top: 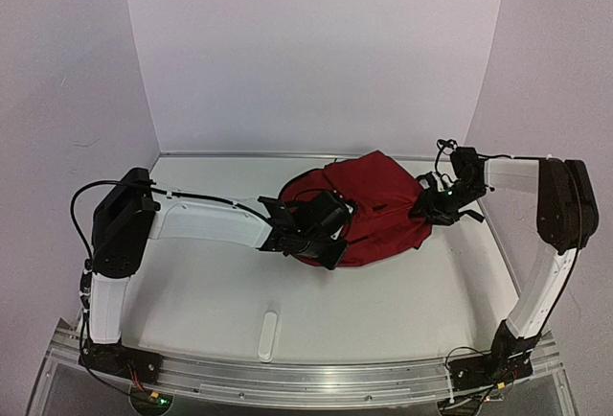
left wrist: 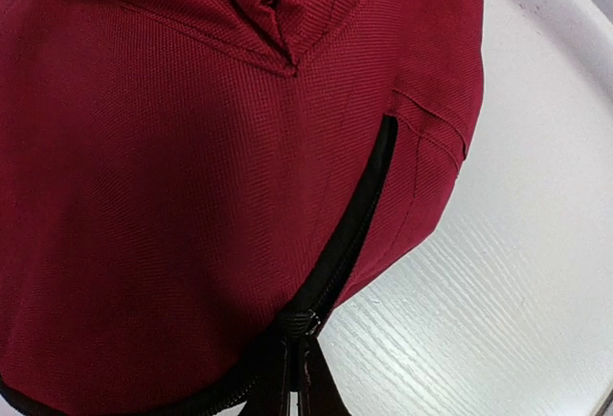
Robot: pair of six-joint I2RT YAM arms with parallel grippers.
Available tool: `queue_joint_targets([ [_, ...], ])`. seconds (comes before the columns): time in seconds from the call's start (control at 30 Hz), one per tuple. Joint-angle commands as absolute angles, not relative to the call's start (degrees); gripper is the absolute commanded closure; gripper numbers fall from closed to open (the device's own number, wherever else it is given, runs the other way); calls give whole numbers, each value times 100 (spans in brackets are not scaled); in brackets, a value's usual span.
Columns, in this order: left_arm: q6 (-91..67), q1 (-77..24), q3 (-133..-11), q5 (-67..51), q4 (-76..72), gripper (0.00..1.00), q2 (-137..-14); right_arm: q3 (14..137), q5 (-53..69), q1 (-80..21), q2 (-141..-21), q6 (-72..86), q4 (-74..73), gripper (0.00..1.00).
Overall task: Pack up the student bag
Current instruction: Zip the student bag at the center of the board.
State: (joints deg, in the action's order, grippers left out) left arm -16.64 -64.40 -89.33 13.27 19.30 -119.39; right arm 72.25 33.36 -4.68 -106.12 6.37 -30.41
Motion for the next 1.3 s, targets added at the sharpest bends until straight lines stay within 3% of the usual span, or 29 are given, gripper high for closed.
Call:
queue_joint_targets([
  [0.0,-2092,-6130,-8871,557,1409,100,-11498,7249,4171,-450,-10099,50,-2825,41],
  [0.23,-2633,-5804,-8827,-174,953,100,-11481,6969,4017,-1017,-9192,-1543,-2970,40],
  [0.43,-3268,-5465,-8213,-894,312,100,-11157,6984,3365,-2180,-9033,-2495,-2934,44],
  [0.73,-3410,-5422,-8017,-971,226,100,-10983,7028,2317,-2719,-9191,-2519,-2757,49],
  [0.8,-3389,-5423,-7976,-950,239,100,-10922,6931,1903,-2694,-9217,-2469,-2751,53],
  [0.9,-3348,-5421,-7920,-927,272,100,-10841,6864,1650,-2433,-9343,-2163,-2745,73],
  [1.0,-3302,-5423,-7887,-883,340,100,-10791,6784,1843,-2064,-9392,-1810,-2736,99],
  [1.27,-3224,-5416,-7754,-693,513,100,-10666,6602,2026,-1060,-9289,-1468,-2725,100],
])
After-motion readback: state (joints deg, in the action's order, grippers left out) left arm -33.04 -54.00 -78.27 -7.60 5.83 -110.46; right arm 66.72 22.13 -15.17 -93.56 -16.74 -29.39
